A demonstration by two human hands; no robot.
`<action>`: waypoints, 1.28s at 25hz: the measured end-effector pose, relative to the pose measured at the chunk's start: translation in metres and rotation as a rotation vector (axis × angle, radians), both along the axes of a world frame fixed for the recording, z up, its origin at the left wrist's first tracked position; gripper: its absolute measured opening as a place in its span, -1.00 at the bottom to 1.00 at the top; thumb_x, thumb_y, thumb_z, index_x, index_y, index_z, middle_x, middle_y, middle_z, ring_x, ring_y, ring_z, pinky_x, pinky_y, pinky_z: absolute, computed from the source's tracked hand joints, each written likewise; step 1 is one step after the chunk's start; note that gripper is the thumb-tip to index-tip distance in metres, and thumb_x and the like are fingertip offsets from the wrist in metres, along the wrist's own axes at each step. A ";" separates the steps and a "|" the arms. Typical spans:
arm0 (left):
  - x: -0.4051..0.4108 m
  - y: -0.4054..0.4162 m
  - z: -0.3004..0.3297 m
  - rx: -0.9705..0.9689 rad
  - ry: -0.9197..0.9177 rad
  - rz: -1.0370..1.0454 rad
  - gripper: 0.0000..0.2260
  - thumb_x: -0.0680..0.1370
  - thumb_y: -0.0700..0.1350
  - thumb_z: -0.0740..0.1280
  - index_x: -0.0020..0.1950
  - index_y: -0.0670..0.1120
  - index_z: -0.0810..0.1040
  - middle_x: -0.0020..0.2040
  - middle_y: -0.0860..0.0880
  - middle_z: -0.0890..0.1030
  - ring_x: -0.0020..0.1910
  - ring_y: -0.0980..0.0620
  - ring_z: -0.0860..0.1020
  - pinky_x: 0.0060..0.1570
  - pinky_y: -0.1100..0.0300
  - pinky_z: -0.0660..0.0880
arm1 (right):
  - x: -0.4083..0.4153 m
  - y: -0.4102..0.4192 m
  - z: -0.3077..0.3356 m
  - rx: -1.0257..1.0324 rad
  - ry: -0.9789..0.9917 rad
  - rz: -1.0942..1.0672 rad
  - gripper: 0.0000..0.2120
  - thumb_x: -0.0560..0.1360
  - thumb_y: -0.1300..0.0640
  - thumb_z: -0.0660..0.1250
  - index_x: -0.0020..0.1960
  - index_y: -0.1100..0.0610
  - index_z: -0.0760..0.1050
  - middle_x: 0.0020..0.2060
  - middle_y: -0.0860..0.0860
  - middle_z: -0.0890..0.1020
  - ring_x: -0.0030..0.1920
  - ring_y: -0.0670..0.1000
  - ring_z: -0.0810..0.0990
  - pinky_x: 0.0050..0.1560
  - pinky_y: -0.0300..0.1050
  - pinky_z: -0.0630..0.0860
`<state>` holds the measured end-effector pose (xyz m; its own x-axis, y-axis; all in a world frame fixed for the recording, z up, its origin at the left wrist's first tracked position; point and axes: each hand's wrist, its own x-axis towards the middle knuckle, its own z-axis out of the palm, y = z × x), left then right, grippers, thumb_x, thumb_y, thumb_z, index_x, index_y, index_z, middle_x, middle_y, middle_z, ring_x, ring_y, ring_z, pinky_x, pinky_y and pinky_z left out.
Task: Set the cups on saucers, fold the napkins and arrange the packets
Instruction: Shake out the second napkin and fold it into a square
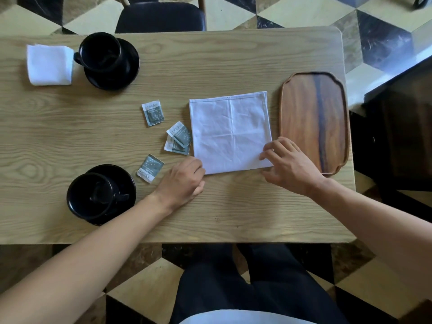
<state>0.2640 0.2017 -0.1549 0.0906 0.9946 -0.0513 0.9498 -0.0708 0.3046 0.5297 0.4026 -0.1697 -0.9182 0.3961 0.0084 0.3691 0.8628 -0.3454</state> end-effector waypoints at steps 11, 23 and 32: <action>-0.003 0.003 -0.006 0.115 -0.020 0.088 -0.90 0.47 -0.30 0.29 -0.24 -0.24 0.52 -0.15 -0.16 0.58 -0.09 -0.15 0.58 -0.31 -0.02 0.54 | 0.003 0.005 0.000 -0.095 0.143 -0.012 -0.97 0.49 0.32 0.37 -0.12 0.24 0.58 0.03 0.13 0.65 0.06 0.19 0.62 0.40 0.19 0.40; -0.020 -0.005 -0.016 0.113 -0.010 0.066 -0.81 0.44 -0.33 0.35 0.04 -0.27 0.61 0.08 -0.21 0.61 0.10 -0.23 0.56 0.01 -0.06 0.57 | -0.001 0.005 0.013 -0.255 0.108 -0.174 -0.94 0.59 0.21 0.30 0.02 0.09 0.46 0.03 0.04 0.69 0.08 0.05 0.62 0.52 -0.26 0.11; -0.010 -0.002 -0.012 0.201 -0.186 0.268 -0.85 0.53 -0.22 0.36 0.02 -0.25 0.66 0.10 -0.16 0.62 0.18 -0.17 0.53 0.25 0.08 0.47 | 0.005 0.002 0.017 -0.336 0.076 -0.196 -0.68 0.44 0.10 0.23 0.18 0.12 0.47 0.30 0.04 0.56 0.35 0.00 0.46 0.40 -0.03 0.37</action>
